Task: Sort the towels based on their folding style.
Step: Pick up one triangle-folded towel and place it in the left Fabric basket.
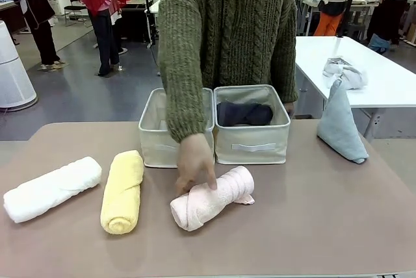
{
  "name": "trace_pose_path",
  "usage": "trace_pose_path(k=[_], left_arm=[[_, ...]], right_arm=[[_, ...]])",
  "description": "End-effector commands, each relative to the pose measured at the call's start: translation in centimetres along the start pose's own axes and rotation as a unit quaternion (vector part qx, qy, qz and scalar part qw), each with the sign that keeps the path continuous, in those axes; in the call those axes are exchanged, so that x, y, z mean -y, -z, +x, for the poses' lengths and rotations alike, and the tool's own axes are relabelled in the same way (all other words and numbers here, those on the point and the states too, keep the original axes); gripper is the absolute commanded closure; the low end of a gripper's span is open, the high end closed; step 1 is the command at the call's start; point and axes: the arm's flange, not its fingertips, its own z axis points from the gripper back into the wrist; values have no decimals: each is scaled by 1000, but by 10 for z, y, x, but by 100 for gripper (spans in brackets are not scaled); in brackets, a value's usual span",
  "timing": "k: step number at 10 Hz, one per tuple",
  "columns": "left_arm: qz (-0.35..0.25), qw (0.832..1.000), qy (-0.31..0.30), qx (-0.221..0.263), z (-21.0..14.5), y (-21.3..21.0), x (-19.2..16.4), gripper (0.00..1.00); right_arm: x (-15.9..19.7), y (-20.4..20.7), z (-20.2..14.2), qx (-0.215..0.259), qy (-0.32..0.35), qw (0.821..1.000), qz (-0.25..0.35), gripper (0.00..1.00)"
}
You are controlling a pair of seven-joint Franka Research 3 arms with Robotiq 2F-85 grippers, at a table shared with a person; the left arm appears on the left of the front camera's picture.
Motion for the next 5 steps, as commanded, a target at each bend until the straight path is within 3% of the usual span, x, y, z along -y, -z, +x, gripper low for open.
trace_pose_path(k=[1,5], left_arm=[[8,1000,-5,-1,17,7,-1,84],[15,1000,-14,8,21,12,7,84]], right_arm=[[0,1,0,2,-2,1000,-1,0],[0,1,0,2,-2,1000,-1,0]])
